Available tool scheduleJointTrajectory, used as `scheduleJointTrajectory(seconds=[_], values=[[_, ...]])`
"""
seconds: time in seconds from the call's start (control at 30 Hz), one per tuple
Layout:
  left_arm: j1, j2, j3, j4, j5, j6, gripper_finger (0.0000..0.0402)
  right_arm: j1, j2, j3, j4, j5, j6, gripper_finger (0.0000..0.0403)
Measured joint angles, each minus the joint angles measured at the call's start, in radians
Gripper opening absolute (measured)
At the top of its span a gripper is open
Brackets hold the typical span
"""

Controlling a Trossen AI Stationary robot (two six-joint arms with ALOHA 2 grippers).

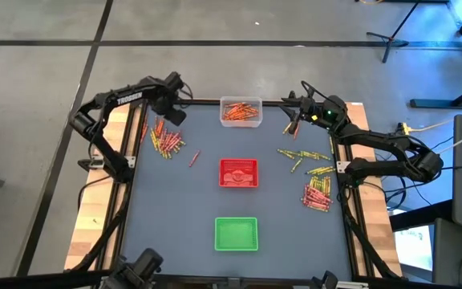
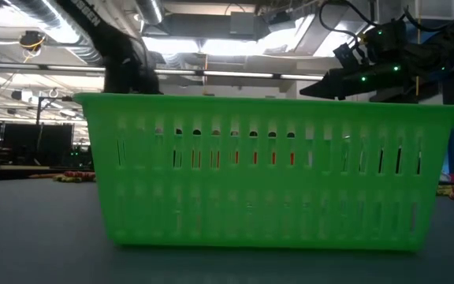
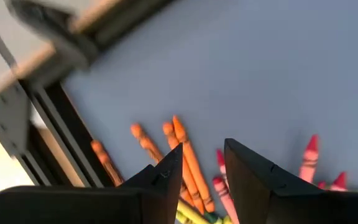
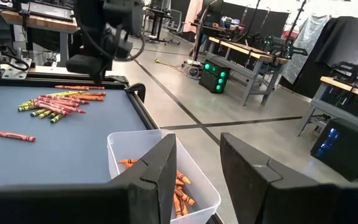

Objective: Sort crayons
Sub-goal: Put the orange crayon into the transparent bin

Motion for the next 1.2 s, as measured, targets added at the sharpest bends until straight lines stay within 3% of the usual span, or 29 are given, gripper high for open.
scheduleJointTrajectory(seconds=[0.5, 1.2], values=[[0.057, 0.000, -0.184, 0.135, 0.076, -0.074, 0.0103, 0.000, 0.000, 0.000, 0.015, 0.000, 0.000, 0.0124], [0.064, 0.069, -0.177, 0.200, 0.074, -0.030, 0.0103, 0.000, 0.000, 0.000, 0.021, 0.000, 0.000, 0.0124]])
